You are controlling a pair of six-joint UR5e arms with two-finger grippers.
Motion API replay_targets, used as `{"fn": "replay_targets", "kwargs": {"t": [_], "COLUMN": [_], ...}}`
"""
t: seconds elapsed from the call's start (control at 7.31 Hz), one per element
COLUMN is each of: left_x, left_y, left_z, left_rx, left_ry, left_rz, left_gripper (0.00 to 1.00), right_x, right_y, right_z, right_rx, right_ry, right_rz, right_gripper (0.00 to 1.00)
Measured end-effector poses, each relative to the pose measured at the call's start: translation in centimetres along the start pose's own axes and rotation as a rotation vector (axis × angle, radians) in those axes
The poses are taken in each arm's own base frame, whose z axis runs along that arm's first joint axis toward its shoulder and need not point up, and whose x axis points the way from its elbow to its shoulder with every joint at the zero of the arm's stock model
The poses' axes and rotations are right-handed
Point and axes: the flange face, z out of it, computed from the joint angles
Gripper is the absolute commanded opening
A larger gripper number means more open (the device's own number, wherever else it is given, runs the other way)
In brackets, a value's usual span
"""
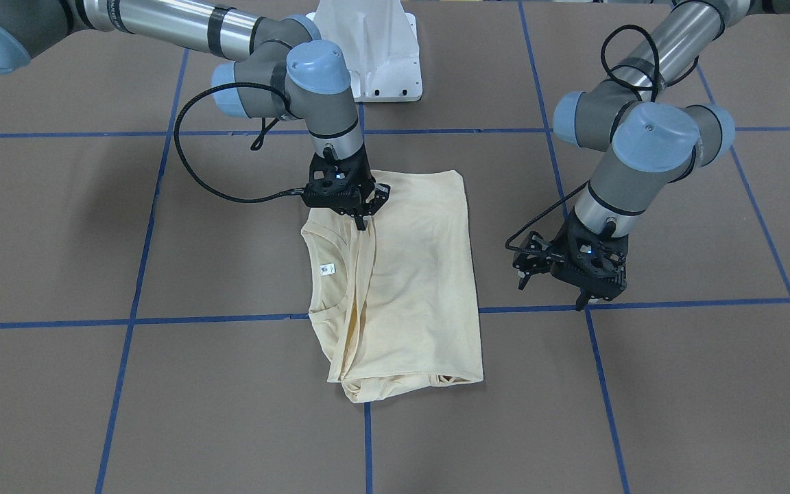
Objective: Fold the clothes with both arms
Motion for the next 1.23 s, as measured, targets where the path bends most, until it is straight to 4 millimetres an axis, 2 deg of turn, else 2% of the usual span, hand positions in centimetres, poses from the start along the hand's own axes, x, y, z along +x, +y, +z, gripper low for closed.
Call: {"fn": "replay_targets", "kwargs": {"t": [0.14, 0.27, 0.41, 0.68, 0.82, 0.96, 1.09, 1.23], "left_x": [0.0, 0.2, 0.4, 1.6, 3.8, 6.5, 9.6, 13.1], "left_y": [0.0, 0.1, 0.2, 0.5, 1.9, 4.4, 7.5, 11.4], "left_z": [0.0, 0.0, 0.1, -0.2, -0.5, -1.0, -1.7, -1.7], "left_rx": [0.0, -0.001, -0.002, 0.0, -0.005, -0.02, -0.038, -0.052], "left_ry": [0.0, 0.002, 0.004, 0.022, 0.051, 0.09, 0.126, 0.14], "left_rz": [-0.002, -0.005, -0.006, -0.037, -0.087, -0.162, -0.25, -0.335], "left_gripper": [1.0, 1.0, 1.0, 1.0, 1.0, 1.0, 1.0, 1.0], "right_x": [2.8, 4.7, 5.6, 6.3, 7.1, 9.0, 11.6, 14.0], "right_y": [0.3, 0.4, 0.1, -2.4, -4.1, -4.8, -4.6, -4.1], "right_z": [-0.6, -0.9, -1.0, -2.0, -3.0, -4.5, -6.2, -7.7], "right_rx": [-0.009, -0.012, -0.009, 0.01, 0.002, -0.013, -0.021, -0.023], "right_ry": [0.006, 0.012, 0.018, 0.014, 0.006, -0.003, -0.007, -0.006], "right_rz": [0.001, 0.002, 0.003, 0.014, 0.03, 0.042, 0.05, 0.06], "right_gripper": [0.0, 0.73, 1.0, 1.0, 1.0, 1.0, 1.0, 1.0]}}
